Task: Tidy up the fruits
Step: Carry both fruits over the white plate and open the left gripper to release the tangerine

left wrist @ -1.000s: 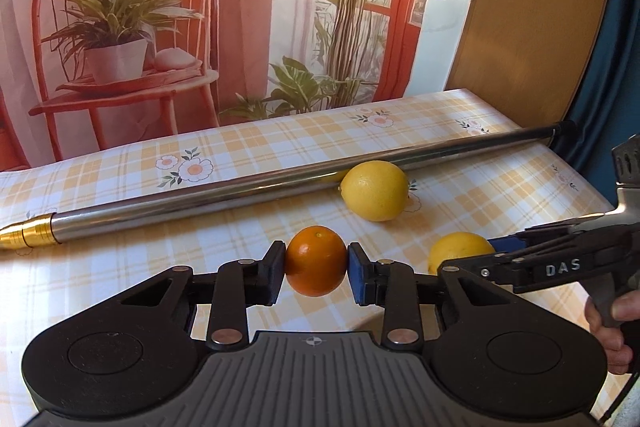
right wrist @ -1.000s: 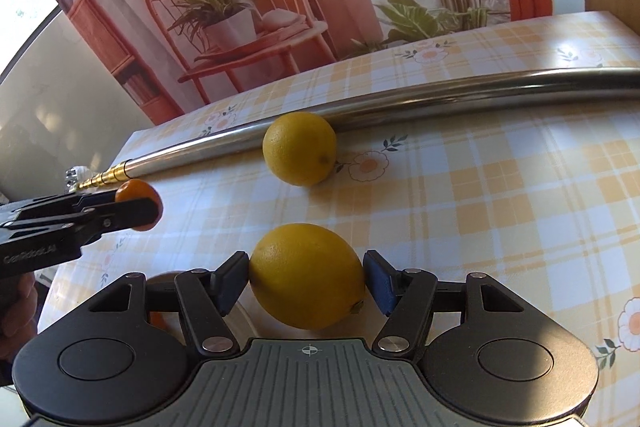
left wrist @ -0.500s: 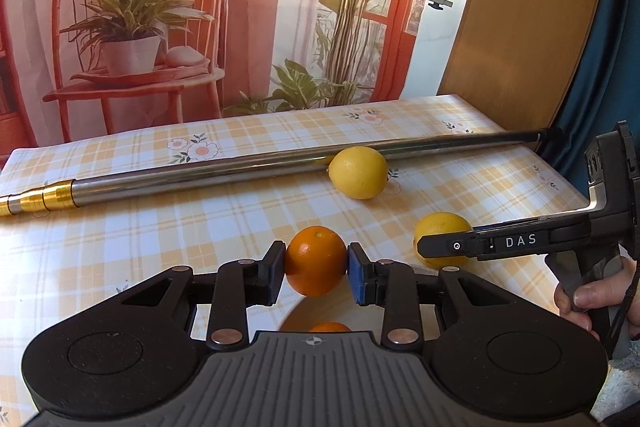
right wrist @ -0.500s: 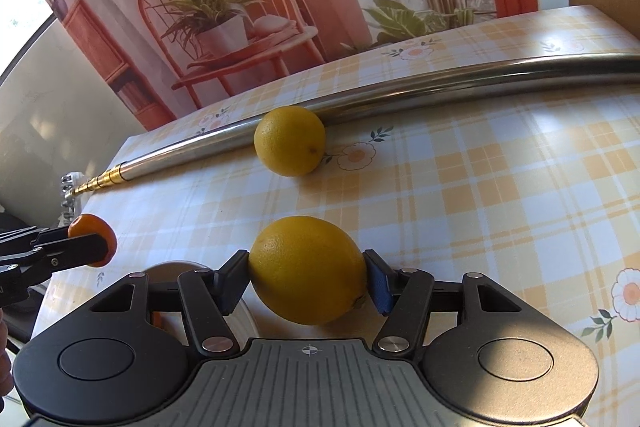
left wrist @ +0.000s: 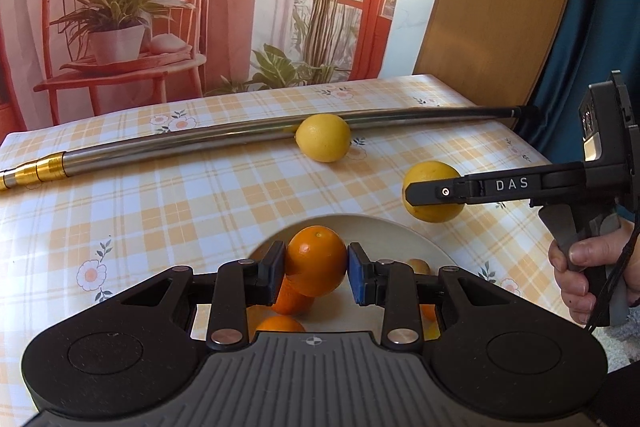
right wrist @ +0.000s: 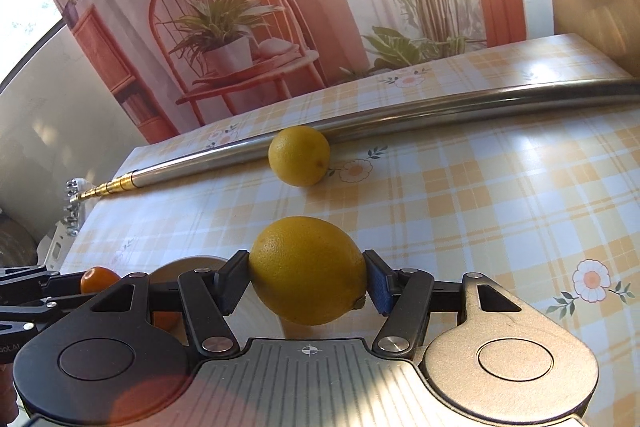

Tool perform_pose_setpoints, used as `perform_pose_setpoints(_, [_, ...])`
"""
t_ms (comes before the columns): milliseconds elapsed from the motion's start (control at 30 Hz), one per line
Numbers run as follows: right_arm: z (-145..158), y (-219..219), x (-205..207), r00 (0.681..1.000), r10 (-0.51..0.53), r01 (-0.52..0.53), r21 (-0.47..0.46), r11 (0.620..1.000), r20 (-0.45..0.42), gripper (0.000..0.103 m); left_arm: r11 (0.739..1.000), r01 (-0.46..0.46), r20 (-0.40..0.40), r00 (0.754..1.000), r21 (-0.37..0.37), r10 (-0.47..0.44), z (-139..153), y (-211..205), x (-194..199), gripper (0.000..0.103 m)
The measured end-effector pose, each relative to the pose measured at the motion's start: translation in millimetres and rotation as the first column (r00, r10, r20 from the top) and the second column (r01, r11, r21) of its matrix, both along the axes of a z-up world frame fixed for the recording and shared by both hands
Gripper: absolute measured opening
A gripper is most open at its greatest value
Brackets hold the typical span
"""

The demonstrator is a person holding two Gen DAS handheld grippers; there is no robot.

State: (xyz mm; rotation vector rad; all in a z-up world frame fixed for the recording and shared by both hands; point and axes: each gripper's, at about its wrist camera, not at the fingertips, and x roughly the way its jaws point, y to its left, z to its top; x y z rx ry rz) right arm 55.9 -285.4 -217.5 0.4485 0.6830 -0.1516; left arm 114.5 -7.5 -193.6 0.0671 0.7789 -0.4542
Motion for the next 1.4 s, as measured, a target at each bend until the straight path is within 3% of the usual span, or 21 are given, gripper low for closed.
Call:
perform_pose_setpoints(600, [9,24,-19,0.999,0.041,-0.041,-0.018,0.999,0.018,0.057,0.991,0.095,-0.085,0.993,0.092,-0.087,-21,-16,-25,0.035])
perform_pose_setpoints(933, [8,27,-22,0.999,0.042,-0.042,-0.014,0.999,0.015,0.057,0.994,0.068,-0.172,0.984,0.087,-0.053,-33,-12,-19,0.035])
perform_pose_setpoints(1400, [9,28,-23,0.999,0.044,-0.044,-0.014,0.999,0.012,0.057,0.994,0.061,-0.177,0.983,0.092,-0.044,-35,-12,-17,0.037])
